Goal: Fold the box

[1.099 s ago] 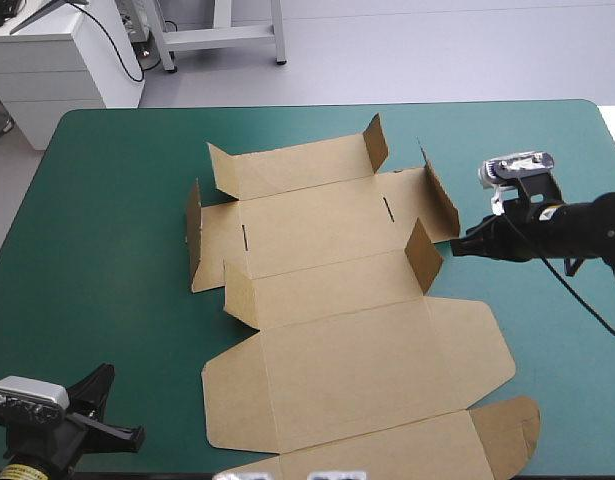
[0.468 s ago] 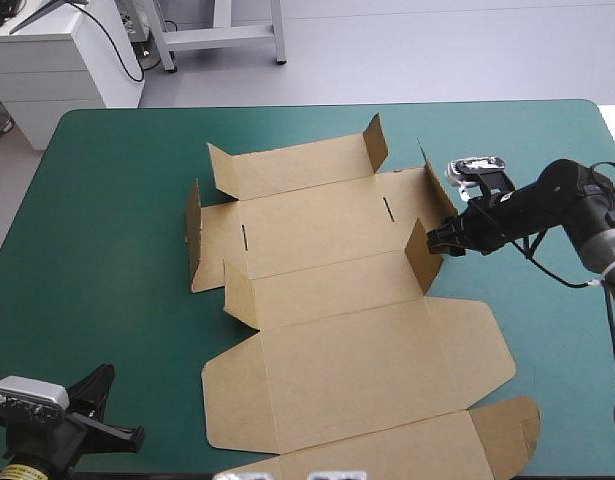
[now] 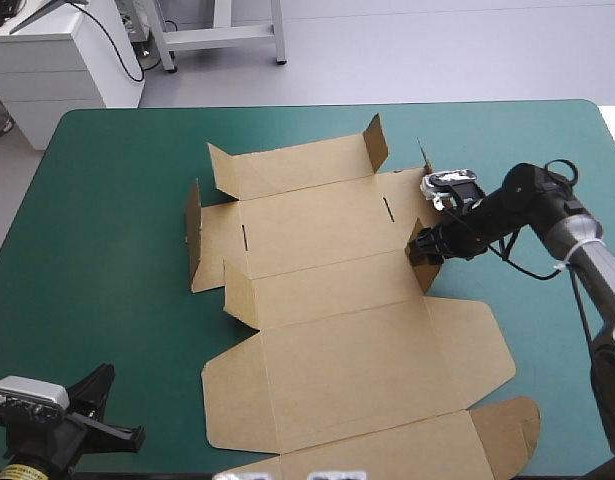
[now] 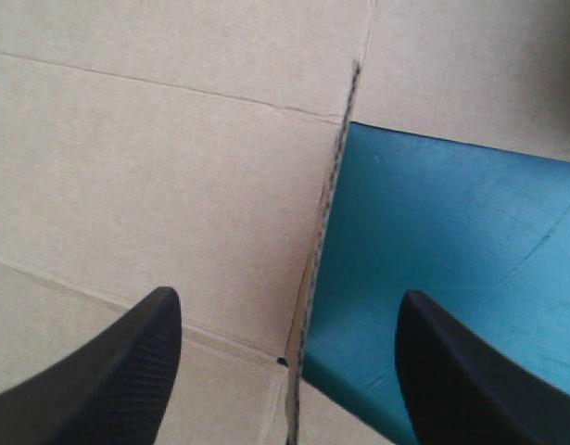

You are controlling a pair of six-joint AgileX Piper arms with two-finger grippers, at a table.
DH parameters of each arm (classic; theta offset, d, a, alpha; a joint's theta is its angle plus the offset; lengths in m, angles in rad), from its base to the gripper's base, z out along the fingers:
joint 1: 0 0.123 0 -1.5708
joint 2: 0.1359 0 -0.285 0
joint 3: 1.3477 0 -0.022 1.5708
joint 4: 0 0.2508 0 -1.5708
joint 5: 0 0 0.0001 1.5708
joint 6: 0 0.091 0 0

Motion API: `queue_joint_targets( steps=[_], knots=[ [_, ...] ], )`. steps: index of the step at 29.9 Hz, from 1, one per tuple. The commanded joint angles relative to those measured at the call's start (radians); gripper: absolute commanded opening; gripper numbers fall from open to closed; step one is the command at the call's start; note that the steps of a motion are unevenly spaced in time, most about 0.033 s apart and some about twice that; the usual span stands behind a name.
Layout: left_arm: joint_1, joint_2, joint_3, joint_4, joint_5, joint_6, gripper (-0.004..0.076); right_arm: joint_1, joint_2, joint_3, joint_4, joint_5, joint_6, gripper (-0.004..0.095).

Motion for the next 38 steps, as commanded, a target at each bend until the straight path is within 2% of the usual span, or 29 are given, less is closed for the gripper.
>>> queue_joint_targets(
  steps=[1, 5, 9, 13, 14, 17, 22, 28, 33, 38],
  knots=[
    [-0.002, 0.016, -0.02, -0.019, -0.072, -0.006, -0.0008, 0.046, -0.018, -0.035, -0.075, -0.055, 0.058, 0.0615],
    [-0.002, 0.016, -0.02, -0.019, -0.072, -0.006, -0.0008, 0.067, 0.002, -0.039, -0.122, -0.062, 0.07, 0.0597],
    [-0.002, 0.016, -0.02, -0.019, -0.072, -0.008, -0.0008, 0.069, 0.022, -0.058, -0.147, -0.059, 0.07, 0.0494],
    [-0.002, 0.016, -0.02, -0.019, -0.072, -0.008, -0.0008, 0.069, 0.044, -0.091, -0.148, -0.046, 0.058, 0.0298],
    [-0.002, 0.016, -0.02, -0.019, -0.072, -0.008, -0.0008, 0.069, 0.052, -0.106, -0.148, -0.035, 0.051, 0.0198],
    [-0.002, 0.016, -0.02, -0.019, -0.072, -0.008, -0.0008, 0.071, 0.083, -0.145, -0.148, 0.015, 0.016, -0.0015],
    [-0.002, 0.016, -0.02, -0.019, -0.072, -0.008, -0.0008, 0.093, 0.12, -0.232, -0.219, 0.084, -0.019, -0.001],
    [-0.002, 0.016, -0.02, -0.019, -0.072, -0.008, -0.0008, 0.156, 0.122, -0.351, -0.248, 0.086, -0.281, -0.0021],
    [-0.002, 0.016, -0.02, -0.019, -0.072, -0.006, -0.0008, 0.233, 0.122, -0.456, -0.287, 0.056, -0.451, -0.0021],
    [-0.002, 0.016, -0.02, -0.021, -0.072, -0.006, -0.0008, 0.312, 0.122, -0.504, -0.323, -0.053, -0.573, -0.0021]
  ],
)
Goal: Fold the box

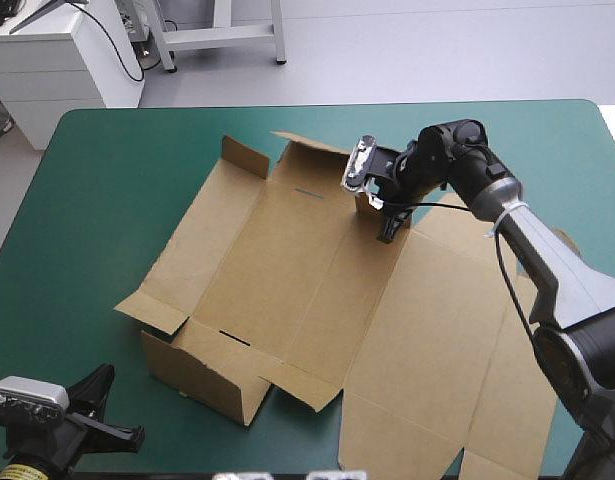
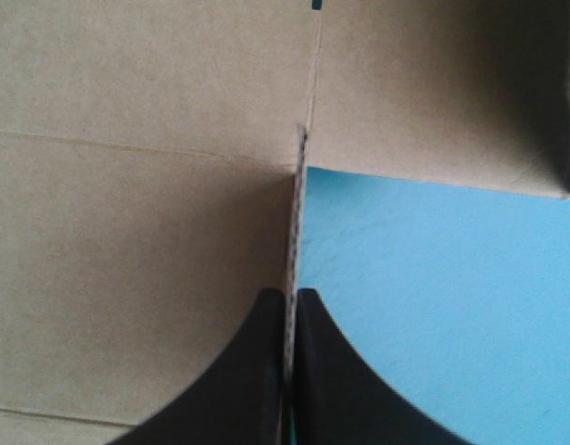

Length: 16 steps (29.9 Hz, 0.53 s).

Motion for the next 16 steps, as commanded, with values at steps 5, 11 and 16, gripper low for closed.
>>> queue_joint_targets(
  steps=[5, 11, 16],
  knots=[
    [-0.002, 0.016, -0.02, -0.021, -0.071, -0.006, -0.0008, 0.098, -0.021, -0.055, -0.107, -0.196, -0.159, -0.0021],
    [-0.002, 0.016, -0.02, -0.021, -0.071, -0.006, -0.0008, 0.123, 0.08, -0.073, -0.062, -0.214, -0.167, -0.0021],
    [-0.002, 0.016, -0.02, -0.021, -0.071, -0.006, -0.0008, 0.157, 0.141, -0.073, -0.033, -0.237, -0.172, -0.0021]
  ],
)
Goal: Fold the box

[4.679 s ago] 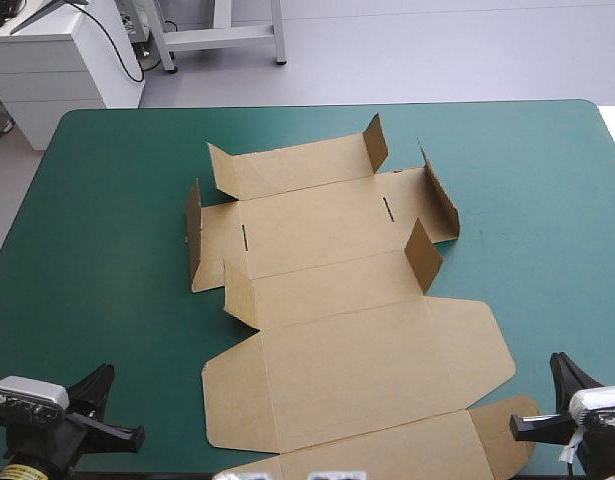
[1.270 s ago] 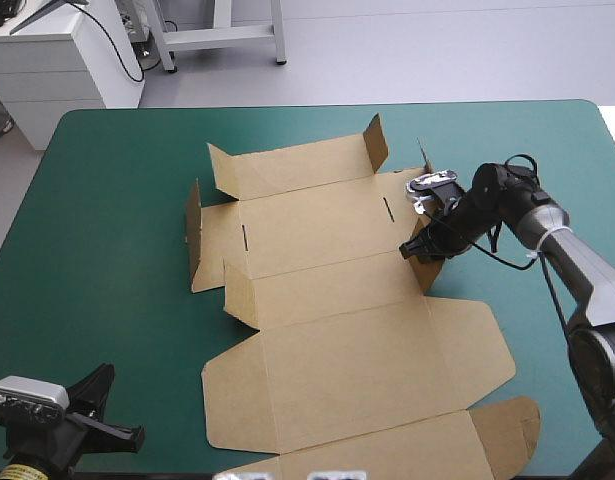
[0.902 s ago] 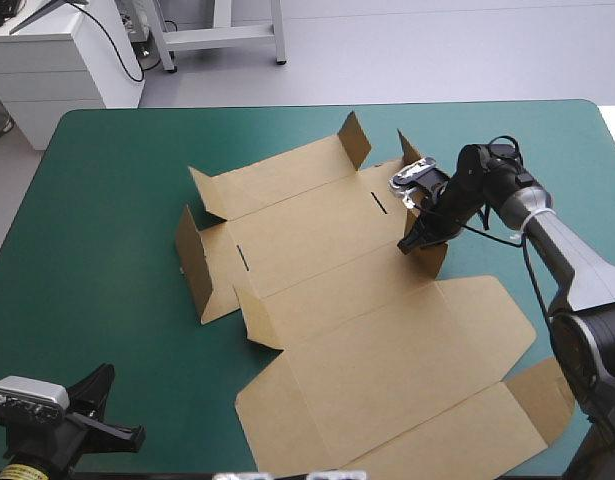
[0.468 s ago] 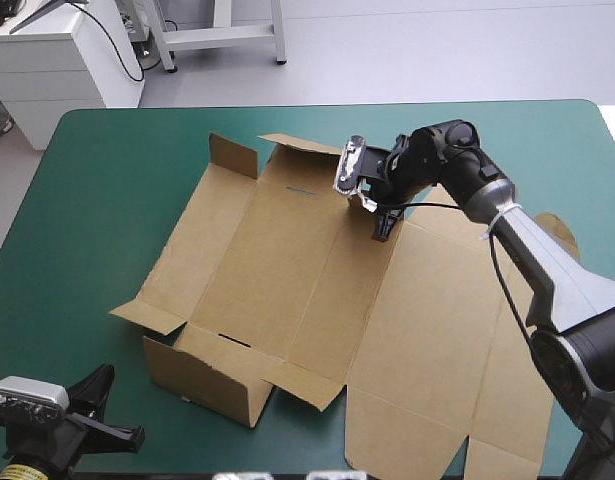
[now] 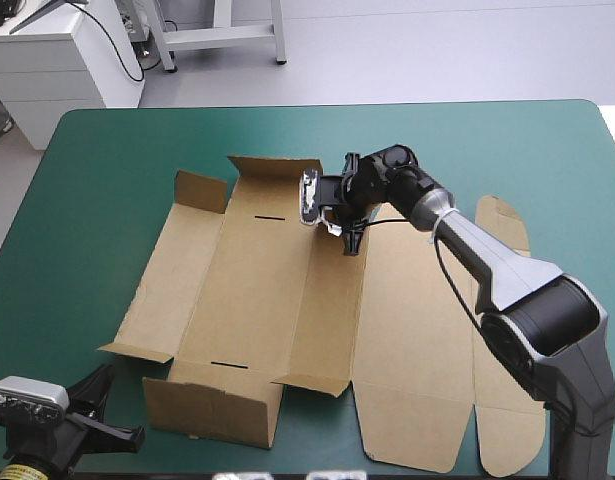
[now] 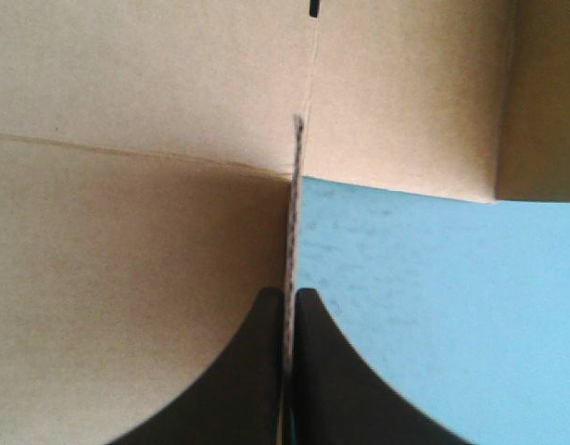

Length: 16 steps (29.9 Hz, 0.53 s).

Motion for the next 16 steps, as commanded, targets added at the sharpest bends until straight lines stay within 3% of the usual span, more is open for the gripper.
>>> queue_joint_targets(
  steps=[1, 7, 11, 16],
  knots=[
    [-0.002, 0.016, -0.02, -0.02, -0.071, -0.006, -0.0008, 0.024, -0.031, -0.036, 0.031, -0.066, -0.011, -0.0021],
    [-0.002, 0.016, -0.02, -0.02, -0.071, -0.006, -0.0008, 0.053, -0.027, -0.036, 0.053, -0.183, -0.034, -0.0021],
    [-0.002, 0.016, -0.02, -0.02, -0.071, -0.006, -0.0008, 0.06, -0.027, -0.038, 0.065, -0.205, -0.032, -0.0021],
    [-0.002, 0.016, -0.02, -0.018, -0.071, -0.006, -0.0008, 0.06, -0.027, -0.038, 0.06, -0.212, 0.125, -0.0006]
  ],
)
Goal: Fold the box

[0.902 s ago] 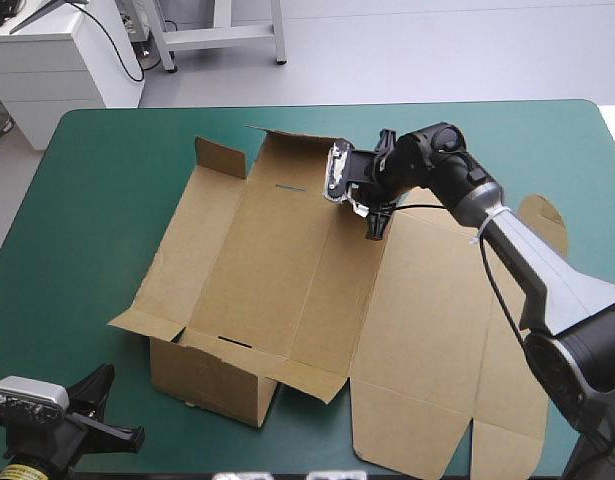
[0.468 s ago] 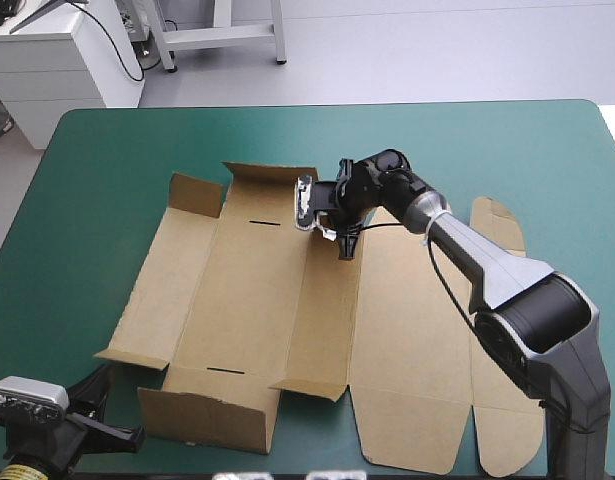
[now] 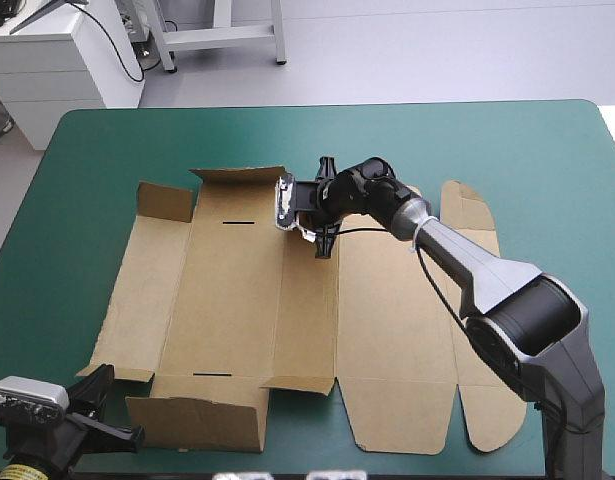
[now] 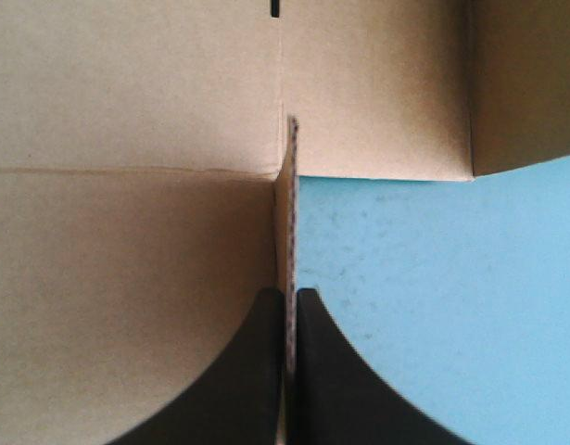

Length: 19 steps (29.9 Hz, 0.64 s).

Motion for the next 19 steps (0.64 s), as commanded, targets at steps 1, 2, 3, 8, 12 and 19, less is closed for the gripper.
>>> queue_joint_targets(
  steps=[1, 2, 3, 8, 12, 19],
  knots=[
    [-0.002, 0.016, -0.02, -0.018, -0.071, -0.006, -0.0008, 0.001, -0.06, -0.038, 0.013, -0.061, 0.107, 0.0004],
    [-0.002, 0.016, -0.02, -0.018, -0.071, -0.006, -0.0008, 0.001, -0.06, -0.038, 0.013, -0.059, 0.114, 0.0027],
    [-0.002, 0.016, -0.02, -0.018, -0.071, -0.006, -0.0008, 0.001, -0.06, -0.038, 0.013, -0.057, 0.117, 0.0059],
    [-0.002, 0.016, -0.02, -0.018, -0.071, -0.006, -0.0008, 0.001, -0.06, -0.04, 0.013, -0.057, 0.117, 0.0368],
    [-0.002, 0.016, -0.02, -0.018, -0.071, -0.006, -0.0008, 0.001, -0.06, -0.055, 0.011, -0.069, 0.127, 0.0574],
    [-0.002, 0.016, -0.02, -0.017, -0.089, -0.006, -0.0008, 0.001, -0.103, -0.138, -0.006, -0.069, 0.264, 0.0411]
  ],
)
